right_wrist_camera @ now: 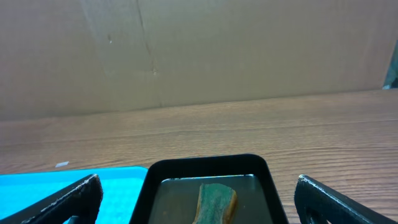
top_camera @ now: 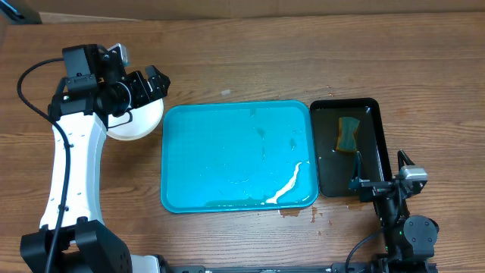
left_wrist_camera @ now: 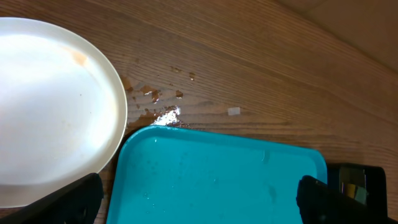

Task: Clean dirty plates on tray and stack at the side

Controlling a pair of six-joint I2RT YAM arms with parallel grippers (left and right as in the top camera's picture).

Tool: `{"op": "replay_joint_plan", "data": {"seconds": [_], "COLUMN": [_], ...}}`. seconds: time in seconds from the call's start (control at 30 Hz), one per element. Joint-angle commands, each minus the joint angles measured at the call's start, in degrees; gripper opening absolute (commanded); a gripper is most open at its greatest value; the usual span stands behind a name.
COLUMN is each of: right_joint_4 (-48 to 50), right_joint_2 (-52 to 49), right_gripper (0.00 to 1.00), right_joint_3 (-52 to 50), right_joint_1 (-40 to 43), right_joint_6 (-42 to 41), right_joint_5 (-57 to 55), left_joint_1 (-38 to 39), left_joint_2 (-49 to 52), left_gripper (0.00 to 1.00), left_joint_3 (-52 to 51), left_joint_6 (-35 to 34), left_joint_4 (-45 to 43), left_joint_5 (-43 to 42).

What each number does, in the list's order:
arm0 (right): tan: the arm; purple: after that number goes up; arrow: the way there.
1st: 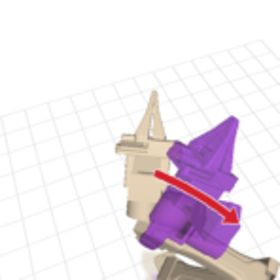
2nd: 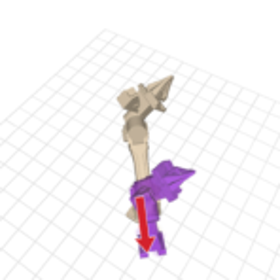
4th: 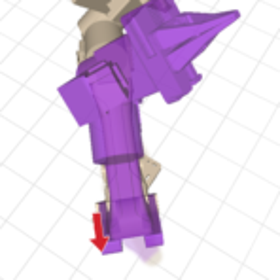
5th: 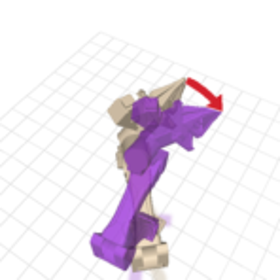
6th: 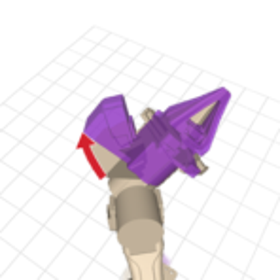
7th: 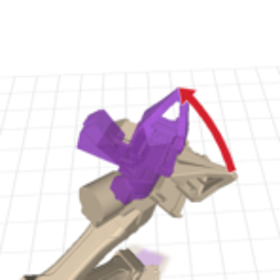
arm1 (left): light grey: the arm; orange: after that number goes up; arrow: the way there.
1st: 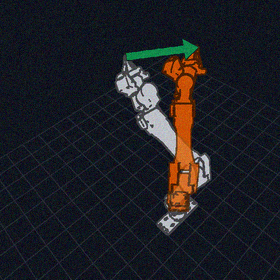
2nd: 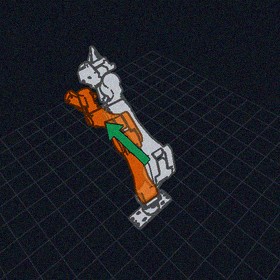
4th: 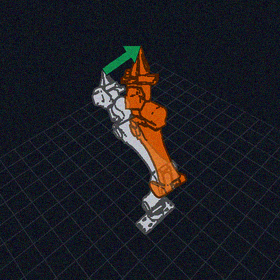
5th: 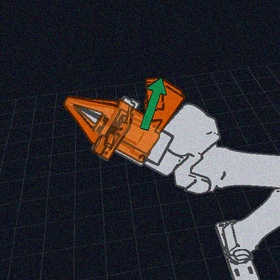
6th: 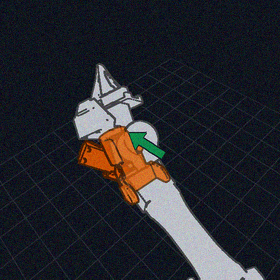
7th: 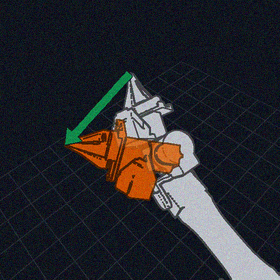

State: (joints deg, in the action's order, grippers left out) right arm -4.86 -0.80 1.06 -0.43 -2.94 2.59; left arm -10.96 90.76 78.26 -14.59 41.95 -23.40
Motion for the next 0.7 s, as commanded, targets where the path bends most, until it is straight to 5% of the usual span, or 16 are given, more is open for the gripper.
{"op": "replay_joint_plan", "data": {"seconds": [0.0,0.67], "right_joint_4": [0.22,0.22], "right_joint_2": [0.63,0.63], "right_gripper": [1.00,1.00], "right_joint_3": [-0.61,-0.61], "right_joint_1": [0.07,0.07], "right_joint_6": [0.35,0.35], "right_joint_5": [-0.11,-0.11], "left_joint_1": [0.22,0.94], "left_joint_2": [0.02,-14.21], "left_gripper": [1.00,1.00], "left_joint_3": [0.63,0.63], "left_joint_6": [0.87,0.90], "left_joint_4": [-0.20,-0.15], "left_joint_5": [-0.42,-0.13]}}
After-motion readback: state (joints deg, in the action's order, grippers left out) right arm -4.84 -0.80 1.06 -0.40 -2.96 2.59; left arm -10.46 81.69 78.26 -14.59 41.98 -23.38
